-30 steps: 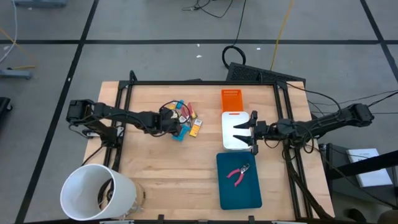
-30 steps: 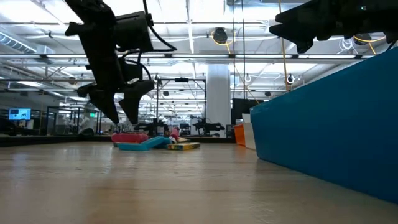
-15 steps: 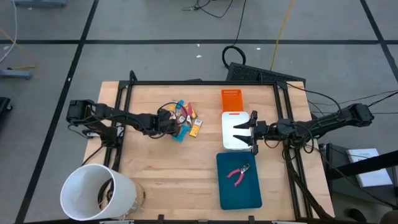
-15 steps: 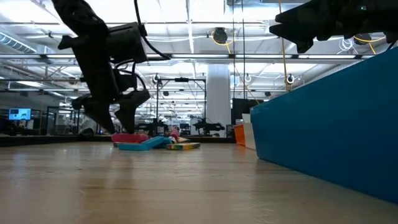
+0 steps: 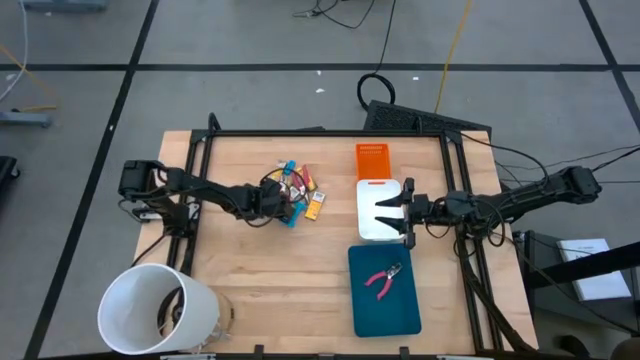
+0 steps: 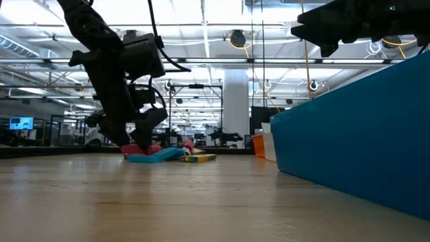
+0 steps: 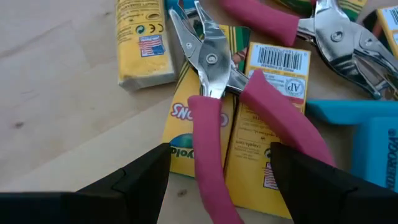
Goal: Pick & Place School Supplies
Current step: Put the pink puncher into the blue bin
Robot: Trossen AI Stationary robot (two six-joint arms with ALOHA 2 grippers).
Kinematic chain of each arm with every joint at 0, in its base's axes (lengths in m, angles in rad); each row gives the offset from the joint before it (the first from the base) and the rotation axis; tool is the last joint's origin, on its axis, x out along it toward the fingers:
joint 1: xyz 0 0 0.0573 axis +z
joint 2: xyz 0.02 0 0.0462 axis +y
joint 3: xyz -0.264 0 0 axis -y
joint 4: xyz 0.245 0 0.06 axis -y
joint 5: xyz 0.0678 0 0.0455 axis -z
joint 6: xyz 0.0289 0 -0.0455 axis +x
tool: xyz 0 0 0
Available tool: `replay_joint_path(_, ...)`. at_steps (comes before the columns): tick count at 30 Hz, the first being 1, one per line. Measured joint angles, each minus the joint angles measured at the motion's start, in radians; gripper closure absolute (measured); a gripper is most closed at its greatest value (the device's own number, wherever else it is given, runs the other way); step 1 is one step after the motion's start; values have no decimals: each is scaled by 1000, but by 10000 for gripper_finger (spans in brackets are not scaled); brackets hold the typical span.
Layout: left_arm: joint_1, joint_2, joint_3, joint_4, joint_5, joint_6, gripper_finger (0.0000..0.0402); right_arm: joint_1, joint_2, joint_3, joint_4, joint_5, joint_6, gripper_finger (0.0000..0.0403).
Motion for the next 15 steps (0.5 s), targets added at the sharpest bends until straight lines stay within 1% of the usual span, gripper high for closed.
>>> replay_joint_path(4,1,2,0,-10,-4,-15,122,0,0,0,-4,0,0,234)
replay_joint_path(9,1,-2,0,-15,23,4,124,0,0,0,-4,0,0,234)
replay_joint_path(12,1,-2,-1,-20,28,5,142,0,0,0,-4,0,0,234)
replay_joint_path(15,1,-2,-1,-29,35,5,176,0,0,0,-4,0,0,234)
